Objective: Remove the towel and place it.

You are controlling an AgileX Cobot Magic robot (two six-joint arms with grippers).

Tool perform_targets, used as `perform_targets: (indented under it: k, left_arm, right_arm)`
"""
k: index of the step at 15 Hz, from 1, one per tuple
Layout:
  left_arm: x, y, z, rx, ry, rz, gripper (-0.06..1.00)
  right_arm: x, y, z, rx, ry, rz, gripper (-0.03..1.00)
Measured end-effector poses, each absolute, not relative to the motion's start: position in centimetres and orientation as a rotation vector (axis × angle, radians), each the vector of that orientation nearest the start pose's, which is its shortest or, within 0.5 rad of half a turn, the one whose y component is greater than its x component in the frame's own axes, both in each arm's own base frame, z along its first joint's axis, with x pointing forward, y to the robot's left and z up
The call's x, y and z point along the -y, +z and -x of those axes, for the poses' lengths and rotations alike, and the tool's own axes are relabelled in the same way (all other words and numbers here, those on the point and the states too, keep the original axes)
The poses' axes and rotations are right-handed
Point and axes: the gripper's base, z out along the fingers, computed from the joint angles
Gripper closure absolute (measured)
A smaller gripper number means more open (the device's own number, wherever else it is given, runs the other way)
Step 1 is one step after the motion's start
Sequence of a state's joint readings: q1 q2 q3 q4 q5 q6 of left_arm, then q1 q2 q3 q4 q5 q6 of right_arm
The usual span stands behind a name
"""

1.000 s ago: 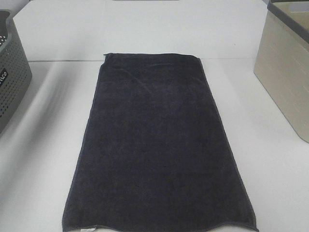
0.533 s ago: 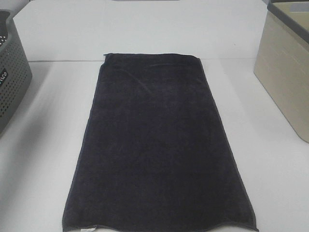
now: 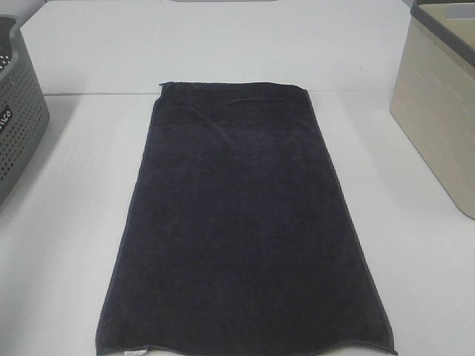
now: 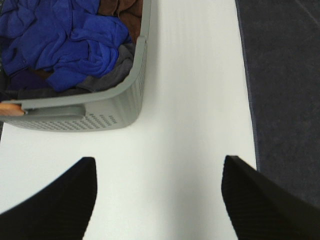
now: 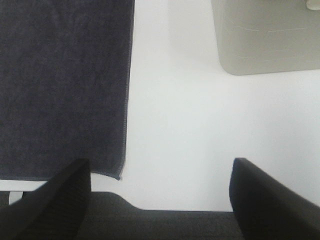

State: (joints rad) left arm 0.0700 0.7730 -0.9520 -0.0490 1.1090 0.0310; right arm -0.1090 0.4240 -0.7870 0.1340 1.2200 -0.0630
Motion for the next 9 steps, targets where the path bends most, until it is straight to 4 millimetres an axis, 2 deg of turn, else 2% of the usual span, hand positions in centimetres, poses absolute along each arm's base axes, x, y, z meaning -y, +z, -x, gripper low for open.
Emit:
perform_targets:
  k: [2,4,5,9]
  left_arm:
    - [-0.3,35.3,-8.6,-2.374,-0.003,0.049,0.28]
    - [-0.1,33.4,-5.5,-2.316,0.005,0.039,0.28]
    - [0.1,31.9,-3.1,-2.249,0.031,-0.003,0.28]
    - [0.2,28.5,-0.2,-2.15,0.07,-0.039,0.28]
  right_arm:
    - [-1.0,32.2,-1.2,-2.246,0.098,-0.084,0.21]
    - [-1.2,30.4,0.4,-2.194,0.09,-0.087,0.21]
    - [-1.2,28.7,1.3,-2.167,0.077,-0.069,0.22]
    - [-1.2,26.8,1.3,-2.186,0.027,0.032,0.22]
